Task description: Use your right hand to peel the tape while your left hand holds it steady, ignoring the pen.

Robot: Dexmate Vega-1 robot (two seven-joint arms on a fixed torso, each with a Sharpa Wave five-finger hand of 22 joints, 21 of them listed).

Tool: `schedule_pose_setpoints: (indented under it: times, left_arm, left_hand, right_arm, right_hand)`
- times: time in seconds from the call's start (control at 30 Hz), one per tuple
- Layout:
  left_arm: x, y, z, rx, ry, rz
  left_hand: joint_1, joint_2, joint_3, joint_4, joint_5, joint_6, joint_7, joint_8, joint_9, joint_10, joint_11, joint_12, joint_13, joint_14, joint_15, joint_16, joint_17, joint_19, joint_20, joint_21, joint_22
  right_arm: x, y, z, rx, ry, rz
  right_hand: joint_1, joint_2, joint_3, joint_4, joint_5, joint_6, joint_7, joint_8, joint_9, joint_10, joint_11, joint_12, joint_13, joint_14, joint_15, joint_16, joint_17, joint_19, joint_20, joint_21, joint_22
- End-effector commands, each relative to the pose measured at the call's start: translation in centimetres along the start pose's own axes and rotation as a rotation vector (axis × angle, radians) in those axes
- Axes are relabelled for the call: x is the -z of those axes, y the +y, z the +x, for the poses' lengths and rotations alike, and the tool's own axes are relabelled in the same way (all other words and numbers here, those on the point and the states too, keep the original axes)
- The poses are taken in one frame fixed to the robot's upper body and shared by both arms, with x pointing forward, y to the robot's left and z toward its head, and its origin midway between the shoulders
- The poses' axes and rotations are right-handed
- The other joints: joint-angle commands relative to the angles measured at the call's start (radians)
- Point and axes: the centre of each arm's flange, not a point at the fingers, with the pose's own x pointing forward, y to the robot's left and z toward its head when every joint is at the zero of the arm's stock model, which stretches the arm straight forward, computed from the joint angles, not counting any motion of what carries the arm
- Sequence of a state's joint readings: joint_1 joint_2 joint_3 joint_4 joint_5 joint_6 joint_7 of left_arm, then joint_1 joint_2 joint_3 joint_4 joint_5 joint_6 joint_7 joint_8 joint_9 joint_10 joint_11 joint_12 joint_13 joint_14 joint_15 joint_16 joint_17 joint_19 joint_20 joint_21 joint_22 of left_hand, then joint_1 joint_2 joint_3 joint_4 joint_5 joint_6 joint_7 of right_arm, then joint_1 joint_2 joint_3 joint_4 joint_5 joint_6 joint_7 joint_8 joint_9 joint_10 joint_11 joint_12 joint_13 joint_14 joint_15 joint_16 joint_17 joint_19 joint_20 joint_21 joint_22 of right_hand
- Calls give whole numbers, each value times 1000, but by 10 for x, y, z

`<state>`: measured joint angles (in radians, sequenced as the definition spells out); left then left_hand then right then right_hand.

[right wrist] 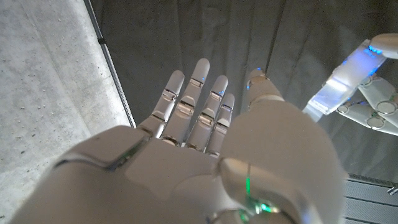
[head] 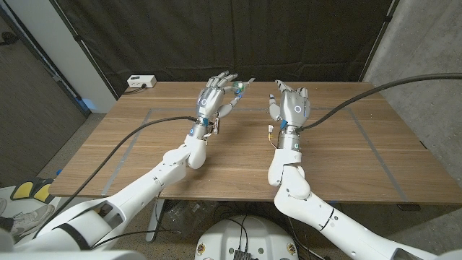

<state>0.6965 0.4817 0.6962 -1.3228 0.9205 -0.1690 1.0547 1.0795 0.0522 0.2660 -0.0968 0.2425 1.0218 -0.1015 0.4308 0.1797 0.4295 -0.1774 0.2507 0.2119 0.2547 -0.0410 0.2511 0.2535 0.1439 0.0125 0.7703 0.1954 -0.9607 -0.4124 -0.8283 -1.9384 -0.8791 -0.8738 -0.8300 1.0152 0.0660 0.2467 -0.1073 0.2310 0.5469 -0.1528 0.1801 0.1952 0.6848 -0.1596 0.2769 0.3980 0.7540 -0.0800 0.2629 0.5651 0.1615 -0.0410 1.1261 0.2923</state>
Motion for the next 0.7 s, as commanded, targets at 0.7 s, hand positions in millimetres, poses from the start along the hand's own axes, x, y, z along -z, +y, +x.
schedule_pose_setpoints:
  times: [0.7]
  left_arm:
    - [-15,-1,12,114,-188,140]
  left_hand:
    - [-6,13,-17,5,17,135,-55,12,34,-8,-10,-7,5,-11,-97,-5,8,-14,0,9,3]
  right_arm:
    - [-30,-10,1,-15,-178,-151]
  right_hand:
    - [25,-12,-24,-25,50,132,-54,47,3,87,-38,22,17,32,-158,34,40,-16,-46,10,-67]
